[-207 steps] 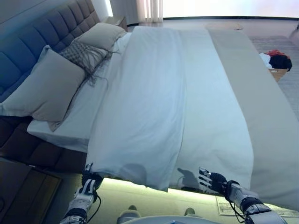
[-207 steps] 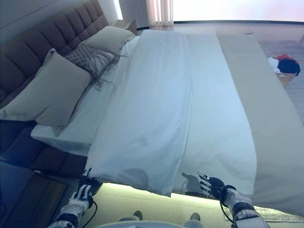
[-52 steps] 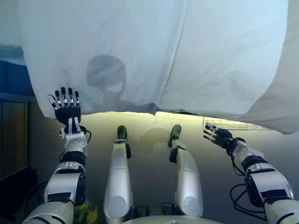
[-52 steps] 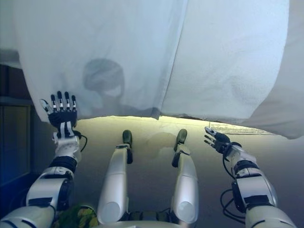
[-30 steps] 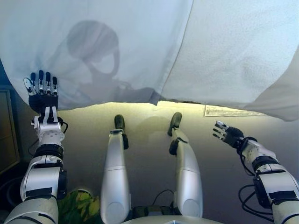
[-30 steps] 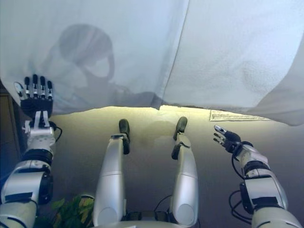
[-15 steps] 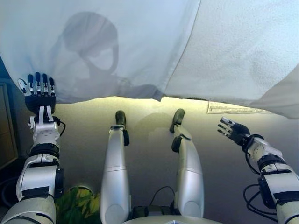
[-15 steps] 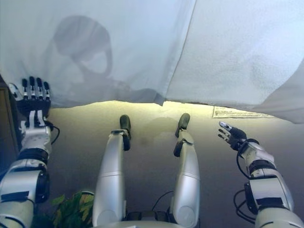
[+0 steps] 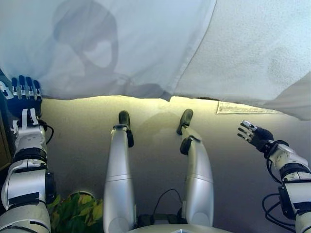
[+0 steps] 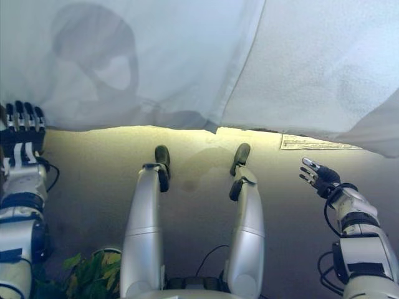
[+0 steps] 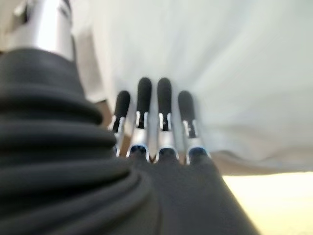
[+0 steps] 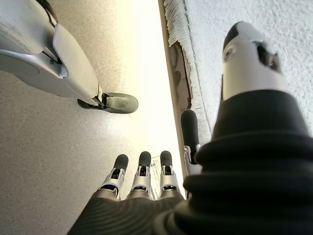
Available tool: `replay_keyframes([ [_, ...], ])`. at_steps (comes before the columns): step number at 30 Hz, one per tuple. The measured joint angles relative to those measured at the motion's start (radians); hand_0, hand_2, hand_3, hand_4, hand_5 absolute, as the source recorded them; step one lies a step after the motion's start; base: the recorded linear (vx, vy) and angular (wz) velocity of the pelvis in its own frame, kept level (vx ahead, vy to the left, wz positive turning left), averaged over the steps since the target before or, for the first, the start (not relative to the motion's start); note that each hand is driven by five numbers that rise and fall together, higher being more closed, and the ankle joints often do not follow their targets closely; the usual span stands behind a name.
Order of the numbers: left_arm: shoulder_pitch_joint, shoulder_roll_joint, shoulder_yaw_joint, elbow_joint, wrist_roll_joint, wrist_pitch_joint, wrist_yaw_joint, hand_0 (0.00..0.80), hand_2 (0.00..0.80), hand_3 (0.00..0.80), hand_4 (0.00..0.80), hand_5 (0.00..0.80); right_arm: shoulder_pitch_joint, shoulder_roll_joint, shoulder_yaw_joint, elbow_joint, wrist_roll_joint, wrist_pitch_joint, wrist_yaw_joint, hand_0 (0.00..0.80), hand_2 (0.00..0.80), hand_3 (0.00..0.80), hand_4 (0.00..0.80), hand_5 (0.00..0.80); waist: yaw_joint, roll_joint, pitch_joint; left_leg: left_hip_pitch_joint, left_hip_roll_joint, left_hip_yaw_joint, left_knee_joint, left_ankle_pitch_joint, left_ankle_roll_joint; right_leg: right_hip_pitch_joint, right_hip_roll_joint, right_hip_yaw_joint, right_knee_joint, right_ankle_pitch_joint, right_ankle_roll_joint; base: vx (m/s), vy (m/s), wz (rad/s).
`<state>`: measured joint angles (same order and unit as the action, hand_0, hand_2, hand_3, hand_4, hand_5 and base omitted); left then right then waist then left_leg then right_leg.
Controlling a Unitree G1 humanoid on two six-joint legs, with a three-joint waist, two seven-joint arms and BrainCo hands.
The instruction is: Make the bed neatly
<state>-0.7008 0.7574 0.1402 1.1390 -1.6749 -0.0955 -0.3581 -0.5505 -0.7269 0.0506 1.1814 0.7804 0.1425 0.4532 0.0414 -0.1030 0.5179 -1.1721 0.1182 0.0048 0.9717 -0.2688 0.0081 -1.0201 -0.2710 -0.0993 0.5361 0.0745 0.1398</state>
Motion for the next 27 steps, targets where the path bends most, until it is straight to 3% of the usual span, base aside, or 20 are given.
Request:
replay_keyframes([
  [8, 0.02, 0.032, 0.043, 0.018, -0.044, 0.003, 0.047, 0.0, 0.0, 0.0, 0.0, 0.0, 0.006, 0.001, -0.002, -0.005, 0.009, -0.023, 0.02, 0.0, 0.0, 0.0, 0.0, 0.0, 0.003, -0.002, 0.0, -0.012, -0.001, -0.009, 0.029, -0.009, 0.001, -0.018, -0.01, -0.001, 0.049, -0.022, 0.011, -0.017, -0.047, 0.02],
  [14, 0.076, 0.008, 0.082, 0.027, -0.058, 0.026, 0.063, 0.0, 0.0, 0.0, 0.0, 0.0, 0.037, 0.013, -0.005, -0.034, 0.019, -0.038, 0.02, 0.0, 0.0, 0.0, 0.0, 0.0, 0.001, -0.003, 0.0, 0.001, 0.002, -0.017, 0.046, -0.016, -0.004, -0.013, -0.012, -0.003, 0.092, -0.046, 0.011, 0.009, -0.132, 0.03],
  [25, 0.163, -0.034, 0.087, 0.045, -0.025, 0.063, 0.038, 0.0, 0.0, 0.0, 0.0, 0.0, 0.134, 0.093, -0.034, -0.036, 0.034, -0.07, 0.038, 0.0, 0.0, 0.0, 0.0, 0.0, 0.002, -0.005, -0.001, 0.2, 0.018, -0.011, -0.026, -0.023, -0.011, 0.185, -0.013, -0.041, 0.019, -0.055, 0.015, 0.017, -0.15, 0.03],
  [27, 0.177, -0.042, 0.087, 0.042, -0.006, 0.065, 0.027, 0.0, 0.0, 0.0, 0.0, 0.0, 0.146, 0.114, -0.041, -0.035, 0.035, -0.072, 0.037, 0.0, 0.0, 0.0, 0.0, 0.0, 0.002, -0.005, -0.001, 0.254, 0.019, -0.005, -0.057, -0.017, -0.023, 0.23, -0.014, -0.045, 0.004, -0.053, 0.012, 0.02, -0.163, 0.04],
])
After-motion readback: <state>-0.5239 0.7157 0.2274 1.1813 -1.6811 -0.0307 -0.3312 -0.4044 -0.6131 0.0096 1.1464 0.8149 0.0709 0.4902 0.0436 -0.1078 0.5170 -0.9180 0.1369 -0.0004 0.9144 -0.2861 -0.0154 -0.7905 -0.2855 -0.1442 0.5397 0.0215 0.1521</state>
